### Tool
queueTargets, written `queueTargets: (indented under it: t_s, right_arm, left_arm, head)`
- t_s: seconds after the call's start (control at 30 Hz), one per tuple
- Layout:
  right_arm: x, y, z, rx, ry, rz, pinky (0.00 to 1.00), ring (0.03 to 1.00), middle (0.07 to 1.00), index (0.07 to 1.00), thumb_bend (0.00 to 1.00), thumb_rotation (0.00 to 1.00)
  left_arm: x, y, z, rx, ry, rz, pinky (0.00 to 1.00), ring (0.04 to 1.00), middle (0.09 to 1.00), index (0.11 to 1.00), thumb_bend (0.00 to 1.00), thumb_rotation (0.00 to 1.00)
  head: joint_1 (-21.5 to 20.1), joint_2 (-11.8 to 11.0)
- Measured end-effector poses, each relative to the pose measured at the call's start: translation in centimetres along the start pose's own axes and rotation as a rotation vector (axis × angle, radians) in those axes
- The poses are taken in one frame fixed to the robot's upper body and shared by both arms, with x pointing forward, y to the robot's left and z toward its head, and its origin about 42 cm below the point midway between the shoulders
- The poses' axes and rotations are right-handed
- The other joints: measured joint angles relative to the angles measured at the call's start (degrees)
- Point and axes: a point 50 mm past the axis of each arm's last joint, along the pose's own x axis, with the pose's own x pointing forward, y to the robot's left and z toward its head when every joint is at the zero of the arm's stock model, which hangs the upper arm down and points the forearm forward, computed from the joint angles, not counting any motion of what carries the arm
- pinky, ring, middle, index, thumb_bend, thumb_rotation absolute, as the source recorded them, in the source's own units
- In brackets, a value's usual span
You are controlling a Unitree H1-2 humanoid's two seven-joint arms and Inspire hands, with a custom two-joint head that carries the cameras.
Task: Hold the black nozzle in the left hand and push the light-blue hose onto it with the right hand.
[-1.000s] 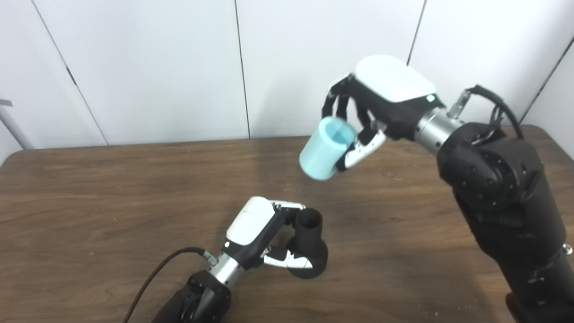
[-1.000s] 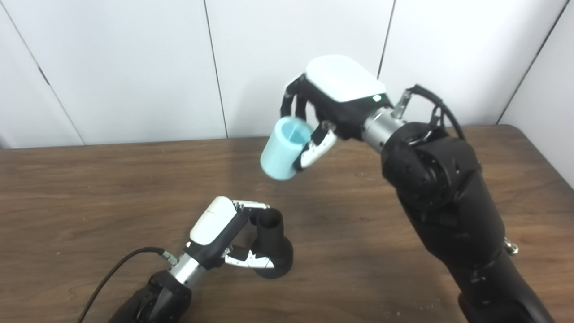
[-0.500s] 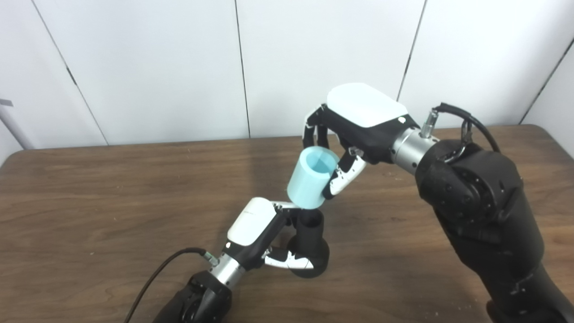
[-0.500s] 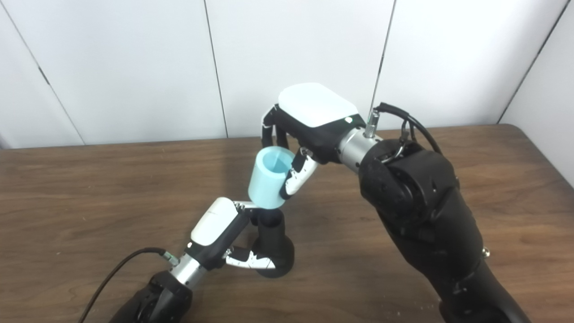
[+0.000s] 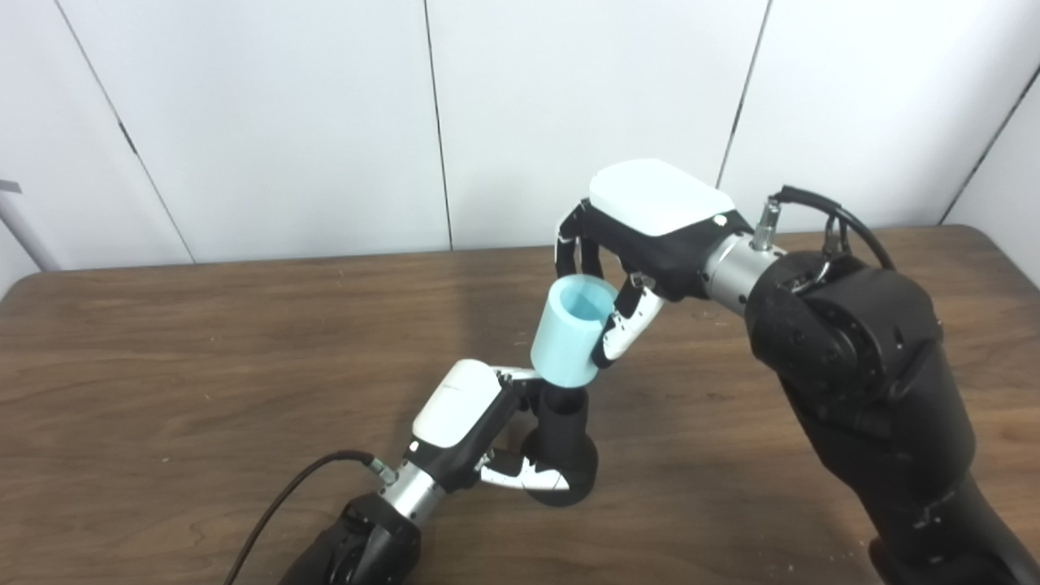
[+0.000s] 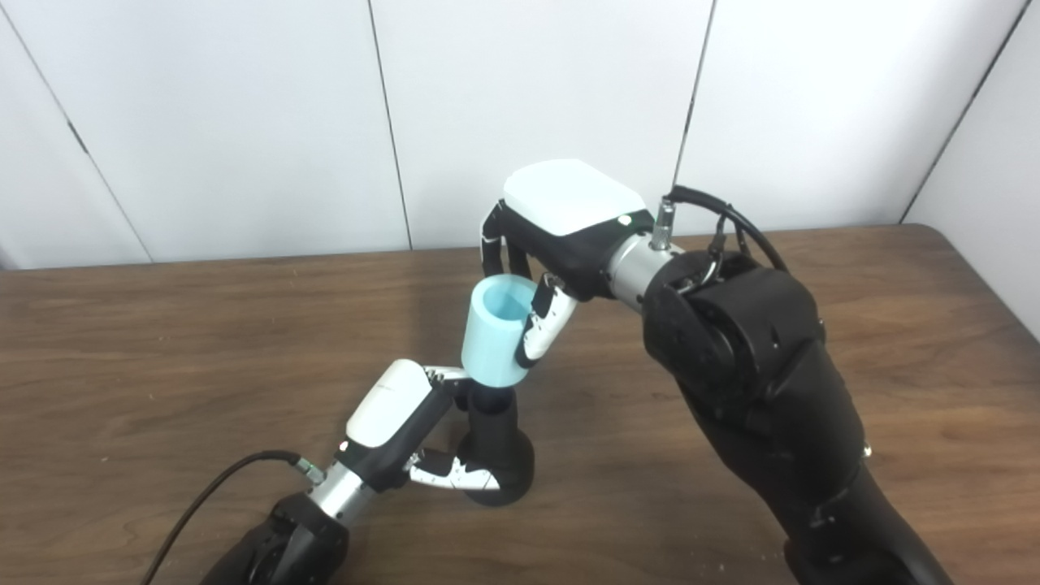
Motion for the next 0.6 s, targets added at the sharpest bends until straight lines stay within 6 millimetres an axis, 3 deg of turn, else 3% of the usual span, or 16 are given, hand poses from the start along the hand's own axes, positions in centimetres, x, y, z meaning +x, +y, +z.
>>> queueTargets:
  t_s: [0.1, 0.23, 0.33, 0.6]
  right_arm:
    - [0.0, -0.8, -0.2, -0.001, 0.000, 0.001, 0.08, 0.176, 0.471, 0.480, 0.53, 0.00]
    - [0.1, -2.4, -0.3, 0.043, -0.042, -0.016, 0.09, 0.197, 0.393, 0.503, 0.52, 0.00]
    - [0.6, -3.2, 0.1, 0.059, -0.101, 0.002, 0.09, 0.195, 0.462, 0.482, 0.53, 0.00]
    - [1.1, -3.2, 0.6, 0.038, -0.155, 0.053, 0.06, 0.149, 0.469, 0.480, 0.53, 0.00]
  left_arm:
    - [0.0, 0.0, 0.0, 0.000, 0.000, 0.000, 0.43, 0.485, 0.468, 0.455, 0.62, 0.39]
    - [0.0, 0.0, 0.0, 0.000, -0.001, -0.002, 0.43, 0.480, 0.462, 0.441, 0.62, 0.39]
    - [0.0, 0.0, 0.0, 0.000, -0.001, -0.001, 0.43, 0.479, 0.460, 0.434, 0.62, 0.39]
    - [0.0, 0.0, 0.1, -0.001, 0.000, -0.001, 0.43, 0.478, 0.450, 0.434, 0.62, 0.39]
  head:
    - [0.00, -0.09]
    - [-0.09, -0.09]
    - [-0.09, 0.09]
    - [0.09, 0.26]
